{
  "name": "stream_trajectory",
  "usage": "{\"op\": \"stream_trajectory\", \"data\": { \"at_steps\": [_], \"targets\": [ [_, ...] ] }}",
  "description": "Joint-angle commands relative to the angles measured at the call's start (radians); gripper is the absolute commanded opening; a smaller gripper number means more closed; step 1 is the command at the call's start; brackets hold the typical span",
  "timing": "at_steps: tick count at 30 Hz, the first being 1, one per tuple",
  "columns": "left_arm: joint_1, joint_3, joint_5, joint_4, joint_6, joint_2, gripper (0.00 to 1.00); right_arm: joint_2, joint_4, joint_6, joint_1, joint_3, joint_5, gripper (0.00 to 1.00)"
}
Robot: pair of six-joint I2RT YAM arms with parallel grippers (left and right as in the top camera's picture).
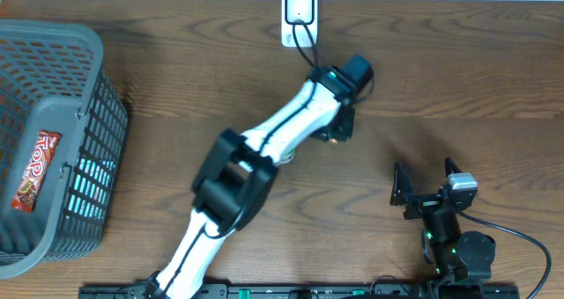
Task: Scan the item barcode
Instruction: 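Carry the Kleenex pack out and place it right of the jar, then reach into the basket and grasp the mint-green wet-wipe pack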
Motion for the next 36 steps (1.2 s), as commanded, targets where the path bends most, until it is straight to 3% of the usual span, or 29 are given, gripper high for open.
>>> {"op": "stream_trajectory", "data": {
  "at_steps": [1, 4, 5, 7, 10, 12, 17, 21, 23, 26, 30, 36],
  "targets": [
    [-0.048, -0.001, -0.025, 0.009, -0.164, 0.054, 0.4, -0.005, -0.004, 0.011, 0.004, -0.001, 0.005, 0.99],
    [-0.075, -0.006, -0.031, 0.037, -0.189, 0.07, 0.43, -0.005, -0.004, 0.011, 0.004, -0.001, 0.005, 0.99],
    [-0.078, -0.005, -0.041, 0.043, -0.189, 0.067, 0.52, -0.005, -0.004, 0.011, 0.004, -0.001, 0.005, 0.99],
    [-0.076, 0.006, -0.069, 0.03, -0.18, 0.039, 0.79, -0.005, -0.004, 0.011, 0.004, -0.001, 0.005, 0.99],
    [-0.047, 0.071, -0.153, -0.03, -0.073, -0.068, 0.93, -0.005, -0.004, 0.011, 0.004, -0.001, 0.005, 0.99],
    [-0.004, 0.135, -0.188, -0.065, 0.041, -0.18, 0.93, -0.005, -0.004, 0.011, 0.004, -0.001, 0.005, 0.99],
    [0.15, 0.267, -0.178, -0.124, 0.197, -0.47, 0.93, -0.005, -0.004, 0.011, 0.004, -0.001, 0.005, 0.99],
    [0.349, 0.302, -0.032, -0.089, 0.306, -0.704, 0.93, -0.005, -0.004, 0.011, 0.004, -0.001, 0.005, 0.99],
    [0.499, 0.302, -0.069, -0.111, 0.332, -0.795, 0.93, -0.005, -0.004, 0.011, 0.004, -0.001, 0.005, 0.99],
    [0.789, 0.301, -0.179, -0.231, 0.327, -0.853, 0.93, -0.005, -0.004, 0.011, 0.004, -0.001, 0.005, 0.99],
    [1.146, 0.25, -0.076, -0.403, 0.21, -0.818, 0.93, -0.005, -0.004, 0.011, 0.004, -0.001, 0.005, 0.99],
    [1.312, -0.031, -0.074, -0.425, 0.063, -0.732, 0.93, -0.005, -0.004, 0.011, 0.004, -0.001, 0.005, 0.99]
  ]
}}
